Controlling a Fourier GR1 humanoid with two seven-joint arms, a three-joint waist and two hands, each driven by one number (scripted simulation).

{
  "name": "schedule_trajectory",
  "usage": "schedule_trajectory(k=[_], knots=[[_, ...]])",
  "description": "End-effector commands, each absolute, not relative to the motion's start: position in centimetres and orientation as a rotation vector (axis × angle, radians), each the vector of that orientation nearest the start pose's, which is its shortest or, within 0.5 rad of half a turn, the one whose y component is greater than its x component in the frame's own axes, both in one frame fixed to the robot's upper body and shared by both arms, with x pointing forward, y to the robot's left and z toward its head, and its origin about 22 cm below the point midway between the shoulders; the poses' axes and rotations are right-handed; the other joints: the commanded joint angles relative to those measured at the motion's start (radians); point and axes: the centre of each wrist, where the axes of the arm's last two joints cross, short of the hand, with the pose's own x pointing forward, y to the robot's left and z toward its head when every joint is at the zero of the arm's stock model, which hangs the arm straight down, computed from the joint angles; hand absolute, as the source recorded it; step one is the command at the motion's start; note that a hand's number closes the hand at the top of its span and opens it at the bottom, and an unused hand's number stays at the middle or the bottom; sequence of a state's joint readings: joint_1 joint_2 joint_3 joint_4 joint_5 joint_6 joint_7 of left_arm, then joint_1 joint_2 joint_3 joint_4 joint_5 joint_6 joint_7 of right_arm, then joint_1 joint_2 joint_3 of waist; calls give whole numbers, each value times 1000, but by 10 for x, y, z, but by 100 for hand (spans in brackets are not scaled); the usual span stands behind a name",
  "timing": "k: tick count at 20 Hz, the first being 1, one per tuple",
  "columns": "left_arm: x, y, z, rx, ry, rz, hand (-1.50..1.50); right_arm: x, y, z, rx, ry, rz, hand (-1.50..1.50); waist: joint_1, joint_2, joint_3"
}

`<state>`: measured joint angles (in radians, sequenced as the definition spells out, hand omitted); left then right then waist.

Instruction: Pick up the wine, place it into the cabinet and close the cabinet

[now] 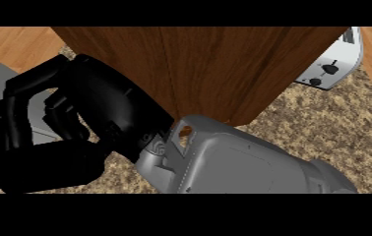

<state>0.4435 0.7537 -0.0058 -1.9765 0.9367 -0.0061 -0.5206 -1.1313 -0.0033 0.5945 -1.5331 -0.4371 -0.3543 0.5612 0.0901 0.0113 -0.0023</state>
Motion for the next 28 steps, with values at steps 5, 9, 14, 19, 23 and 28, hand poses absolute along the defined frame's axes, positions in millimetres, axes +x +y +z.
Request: schedule_trajectory(k=[5,9,14,19,23,28], knots=[[147,366,97,-233,-1983,139,-150,300,42,257,850,-1250,989,150,19,16,-1],[148,379,109,-184,-2006,179,-150,344,35,236,852,-1223,821,150,-13,4,1],[146,382,109,-185,-1982,192,-150,373,20,249,722,-1437,724,150,-44,0,1],[148,395,113,-171,-2001,189,-150,404,-2,227,624,-1494,608,150,-35,12,0],[145,380,117,-238,-1990,139,-150,421,-31,206,581,-1501,559,150,-35,14,2],[149,377,116,-275,-1973,157,-150,428,-48,205,564,-1525,527,150,-65,17,1]])
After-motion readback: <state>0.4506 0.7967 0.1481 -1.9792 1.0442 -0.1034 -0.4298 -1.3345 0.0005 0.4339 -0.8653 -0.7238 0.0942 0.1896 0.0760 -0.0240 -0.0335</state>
